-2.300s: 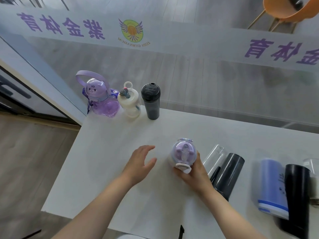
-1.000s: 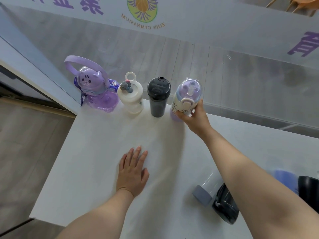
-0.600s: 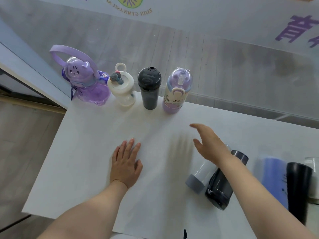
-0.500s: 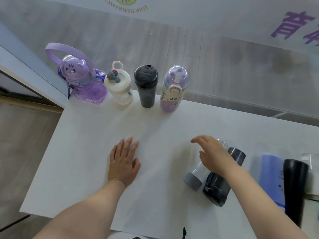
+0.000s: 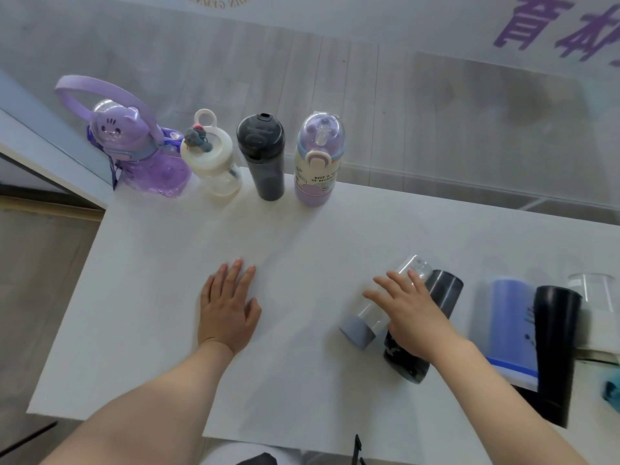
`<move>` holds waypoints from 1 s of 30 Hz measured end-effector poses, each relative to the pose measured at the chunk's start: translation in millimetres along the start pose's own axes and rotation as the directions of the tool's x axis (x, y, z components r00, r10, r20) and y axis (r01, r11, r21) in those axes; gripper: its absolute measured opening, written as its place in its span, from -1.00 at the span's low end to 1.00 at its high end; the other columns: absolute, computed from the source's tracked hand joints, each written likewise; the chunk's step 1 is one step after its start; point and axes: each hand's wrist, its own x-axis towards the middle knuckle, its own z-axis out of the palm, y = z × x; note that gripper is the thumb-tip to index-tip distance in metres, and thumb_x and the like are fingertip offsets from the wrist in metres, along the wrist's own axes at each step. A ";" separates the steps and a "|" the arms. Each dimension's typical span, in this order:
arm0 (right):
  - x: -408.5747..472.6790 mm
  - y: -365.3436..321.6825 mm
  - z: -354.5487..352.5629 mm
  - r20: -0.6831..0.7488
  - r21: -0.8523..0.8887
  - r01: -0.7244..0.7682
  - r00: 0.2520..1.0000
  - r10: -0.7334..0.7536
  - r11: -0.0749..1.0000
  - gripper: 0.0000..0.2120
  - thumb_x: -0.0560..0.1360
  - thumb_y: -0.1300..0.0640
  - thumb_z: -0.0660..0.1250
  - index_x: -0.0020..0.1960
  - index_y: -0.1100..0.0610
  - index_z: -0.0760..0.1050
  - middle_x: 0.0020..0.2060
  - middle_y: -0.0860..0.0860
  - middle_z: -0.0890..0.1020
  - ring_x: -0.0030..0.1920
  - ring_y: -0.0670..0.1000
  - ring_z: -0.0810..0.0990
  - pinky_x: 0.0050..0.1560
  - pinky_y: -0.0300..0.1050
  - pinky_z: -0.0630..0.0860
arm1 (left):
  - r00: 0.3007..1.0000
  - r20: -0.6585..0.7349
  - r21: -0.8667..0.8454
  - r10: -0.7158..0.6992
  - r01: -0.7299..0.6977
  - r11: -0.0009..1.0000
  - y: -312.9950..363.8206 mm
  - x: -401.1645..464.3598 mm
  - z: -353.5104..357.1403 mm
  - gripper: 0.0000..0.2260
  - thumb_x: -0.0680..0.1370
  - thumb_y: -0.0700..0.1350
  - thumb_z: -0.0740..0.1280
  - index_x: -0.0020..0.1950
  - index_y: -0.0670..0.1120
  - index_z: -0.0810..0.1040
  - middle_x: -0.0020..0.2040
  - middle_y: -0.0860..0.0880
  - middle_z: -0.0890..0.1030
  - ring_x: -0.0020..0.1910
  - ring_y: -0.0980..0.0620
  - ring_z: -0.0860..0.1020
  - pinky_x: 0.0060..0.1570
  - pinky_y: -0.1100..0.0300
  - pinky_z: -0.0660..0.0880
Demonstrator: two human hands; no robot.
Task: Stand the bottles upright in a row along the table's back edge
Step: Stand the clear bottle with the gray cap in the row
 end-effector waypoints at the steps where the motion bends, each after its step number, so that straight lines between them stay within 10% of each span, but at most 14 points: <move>1: 1.0 0.1 0.8 -0.005 0.009 -0.004 1.000 0.004 1.000 -0.25 0.09 0.32 0.47 0.25 -0.04 0.46 0.25 0.08 0.57 0.30 0.23 0.51 0.38 0.17 0.05 | 1.000 0.001 -0.002 -0.001 0.001 1.000 0.0 0.4 0.3 -0.44 0.47 0.02 0.09 0.49 0.01 0.29 0.52 -0.07 0.27 0.51 -0.10 0.18 0.46 -0.05 0.06; 8: -2.9 -9.4 -21.5 -0.150 0.378 -0.034 0.984 0.098 0.925 -0.37 0.48 -0.01 0.41 0.48 -0.11 0.25 0.48 -0.07 0.30 0.50 0.05 0.18 0.51 0.07 0.07 | 1.000 -0.001 0.004 -0.001 0.001 1.000 0.0 0.3 0.6 -0.44 0.47 0.02 0.09 0.49 0.01 0.29 0.52 -0.07 0.28 0.51 -0.11 0.19 0.46 -0.06 0.08; 18: 6.4 -36.1 -27.4 -0.210 0.948 0.048 0.838 0.503 0.315 -0.44 0.47 0.07 0.45 0.37 -0.05 0.28 0.26 -0.15 0.46 0.26 -0.23 0.45 0.24 -0.32 0.44 | 1.000 0.002 -0.004 -0.001 0.001 1.000 -0.4 0.6 0.4 -0.44 0.47 0.02 0.11 0.48 0.01 0.30 0.51 -0.07 0.28 0.50 -0.11 0.19 0.45 -0.06 0.08; 23: 13.8 -39.5 -16.8 -0.198 0.951 0.013 0.795 0.574 0.310 -0.46 0.46 0.13 0.47 0.34 0.01 0.31 0.21 0.00 0.48 0.15 -0.38 0.46 0.09 -0.52 0.37 | 1.000 0.000 -0.010 0.003 -0.003 1.000 -0.9 0.6 -0.3 -0.45 0.47 0.02 0.11 0.48 0.01 0.30 0.52 -0.07 0.28 0.51 -0.11 0.19 0.46 -0.04 0.07; 30: 46.0 -23.1 -26.5 -0.214 0.949 0.025 0.783 0.584 0.314 -0.34 0.46 0.08 0.46 0.45 0.04 0.19 0.27 -0.05 0.45 0.24 0.01 0.49 0.24 -0.15 0.45 | 1.000 0.005 -0.015 -0.003 0.003 1.000 -0.9 0.2 -0.2 -0.45 0.47 0.01 0.11 0.49 0.02 0.30 0.52 -0.06 0.28 0.50 -0.11 0.20 0.46 -0.03 0.06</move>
